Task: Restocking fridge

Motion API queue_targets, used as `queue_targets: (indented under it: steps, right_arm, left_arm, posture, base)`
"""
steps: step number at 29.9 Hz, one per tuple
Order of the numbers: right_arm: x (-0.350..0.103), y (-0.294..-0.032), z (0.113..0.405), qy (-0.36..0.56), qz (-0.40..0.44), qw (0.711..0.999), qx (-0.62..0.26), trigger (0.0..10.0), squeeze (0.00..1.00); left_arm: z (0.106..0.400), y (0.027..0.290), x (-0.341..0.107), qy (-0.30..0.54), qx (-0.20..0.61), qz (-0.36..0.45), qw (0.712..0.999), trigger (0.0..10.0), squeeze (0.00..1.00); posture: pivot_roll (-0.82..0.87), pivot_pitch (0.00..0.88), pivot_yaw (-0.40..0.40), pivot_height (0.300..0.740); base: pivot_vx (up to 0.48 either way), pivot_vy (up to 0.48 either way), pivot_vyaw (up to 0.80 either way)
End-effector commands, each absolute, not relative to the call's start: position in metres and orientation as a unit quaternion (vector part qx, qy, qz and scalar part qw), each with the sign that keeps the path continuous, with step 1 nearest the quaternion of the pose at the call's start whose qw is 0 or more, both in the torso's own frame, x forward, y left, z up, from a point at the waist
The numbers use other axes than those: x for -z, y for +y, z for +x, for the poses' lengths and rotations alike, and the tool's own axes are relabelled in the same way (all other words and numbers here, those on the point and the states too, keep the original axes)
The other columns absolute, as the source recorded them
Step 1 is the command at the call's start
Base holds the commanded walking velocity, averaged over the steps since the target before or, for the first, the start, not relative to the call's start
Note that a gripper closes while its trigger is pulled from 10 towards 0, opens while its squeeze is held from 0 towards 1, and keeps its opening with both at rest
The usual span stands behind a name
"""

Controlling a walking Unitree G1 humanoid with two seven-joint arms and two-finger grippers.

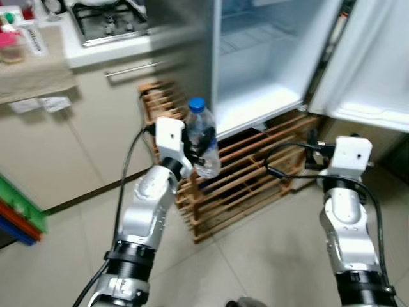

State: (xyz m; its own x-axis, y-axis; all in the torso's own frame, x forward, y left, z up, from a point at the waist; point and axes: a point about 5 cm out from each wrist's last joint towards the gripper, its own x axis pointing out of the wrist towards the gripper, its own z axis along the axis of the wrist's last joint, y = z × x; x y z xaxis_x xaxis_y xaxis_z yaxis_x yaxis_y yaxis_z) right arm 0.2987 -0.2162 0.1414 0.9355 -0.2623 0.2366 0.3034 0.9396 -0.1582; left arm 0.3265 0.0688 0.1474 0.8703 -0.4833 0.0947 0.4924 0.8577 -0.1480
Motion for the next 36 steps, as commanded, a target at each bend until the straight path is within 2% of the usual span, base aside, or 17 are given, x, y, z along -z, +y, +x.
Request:
queue_targets:
  steps: [1,9,14,23,28,36]
  right_arm:
    - [-0.144,-0.211,0.299,-0.117,-0.093,0.979,0.142,10.0,0.0]
    - [-0.146,-0.219,0.298,-0.113,-0.108,0.976,0.153,10.0,0.0]
    - [-0.142,-0.232,0.29,-0.11,-0.099,0.974,0.173,10.0,0.0]
    - [-0.128,-0.237,0.282,-0.085,-0.099,0.976,0.175,10.0,0.0]
    - [-0.128,-0.241,0.279,-0.083,-0.098,0.974,0.186,10.0,0.0]
    - [-0.136,-0.255,0.272,-0.092,-0.113,0.968,0.206,10.0,0.0]
  left_arm:
    - [0.33,0.065,-0.16,-0.056,0.264,-0.078,0.96,10.0,0.0]
    - [0.34,0.054,-0.166,-0.055,0.266,-0.073,0.959,10.0,0.0]
    - [0.348,0.063,-0.165,-0.053,0.233,-0.106,0.965,10.0,0.0]
    - [0.349,0.07,-0.161,-0.051,0.217,-0.098,0.97,10.0,0.0]
    - [0.352,0.076,-0.155,-0.032,0.194,-0.12,0.973,10.0,0.0]
    - [0.355,0.082,-0.151,-0.018,0.164,-0.114,0.98,10.0,0.0]
  posture:
    - [-0.17,0.0,0.086,0.74]
    - [-0.2,0.0,0.098,0.74]
    - [-0.2,0.0,0.093,0.74]
    - [-0.2,0.0,0.1,0.74]
    - [-0.2,0.0,0.103,0.74]
    - [-0.2,0.0,0.1,0.74]
  base:
    - [0.0,-0.454,-0.64]
    - [0.0,-0.454,-0.58]
    - [0.0,0.0,0.0]
    - [0.435,0.055,0.0]
    - [0.43,0.0,0.0]
    - [0.096,0.072,0.56]
